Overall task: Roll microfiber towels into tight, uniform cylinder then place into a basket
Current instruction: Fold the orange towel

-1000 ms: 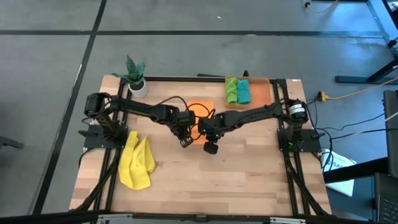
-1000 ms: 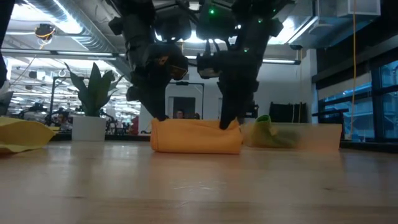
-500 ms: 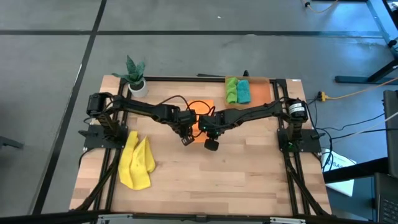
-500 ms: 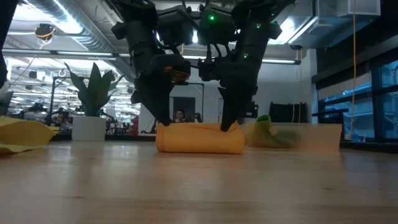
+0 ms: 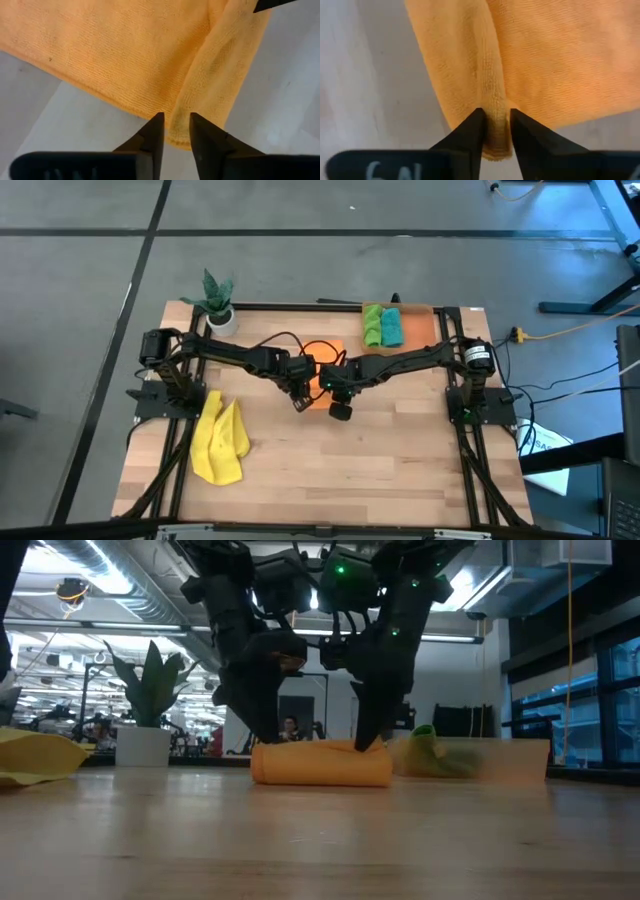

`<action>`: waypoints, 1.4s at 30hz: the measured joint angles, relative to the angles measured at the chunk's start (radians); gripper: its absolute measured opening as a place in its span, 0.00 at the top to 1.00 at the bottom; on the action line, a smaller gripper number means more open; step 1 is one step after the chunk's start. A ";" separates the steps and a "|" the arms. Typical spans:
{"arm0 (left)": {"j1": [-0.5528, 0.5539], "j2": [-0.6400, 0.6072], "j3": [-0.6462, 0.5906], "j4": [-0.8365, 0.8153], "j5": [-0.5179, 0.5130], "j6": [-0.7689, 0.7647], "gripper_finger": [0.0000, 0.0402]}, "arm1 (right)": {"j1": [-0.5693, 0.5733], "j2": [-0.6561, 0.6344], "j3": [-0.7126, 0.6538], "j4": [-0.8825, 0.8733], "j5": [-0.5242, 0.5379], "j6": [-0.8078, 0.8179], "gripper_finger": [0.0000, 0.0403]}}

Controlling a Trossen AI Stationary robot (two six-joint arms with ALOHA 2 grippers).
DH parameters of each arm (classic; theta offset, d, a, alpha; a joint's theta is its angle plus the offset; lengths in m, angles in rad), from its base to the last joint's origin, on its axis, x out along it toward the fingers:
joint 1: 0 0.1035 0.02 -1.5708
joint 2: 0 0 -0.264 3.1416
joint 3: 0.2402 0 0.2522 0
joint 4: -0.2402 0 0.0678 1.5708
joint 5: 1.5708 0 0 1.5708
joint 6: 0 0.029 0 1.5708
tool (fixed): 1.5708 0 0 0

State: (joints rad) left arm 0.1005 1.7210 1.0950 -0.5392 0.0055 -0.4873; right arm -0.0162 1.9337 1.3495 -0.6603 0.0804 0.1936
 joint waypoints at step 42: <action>-0.264 -0.057 -0.071 0.017 -0.251 0.417 0.78 | 0.187 0.000 0.085 -0.120 0.111 -0.150 0.64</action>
State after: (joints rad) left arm -0.1630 1.6642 1.0241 -0.5227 -0.2459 -0.0699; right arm 0.1711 1.9339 1.4342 -0.7808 0.1912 0.0436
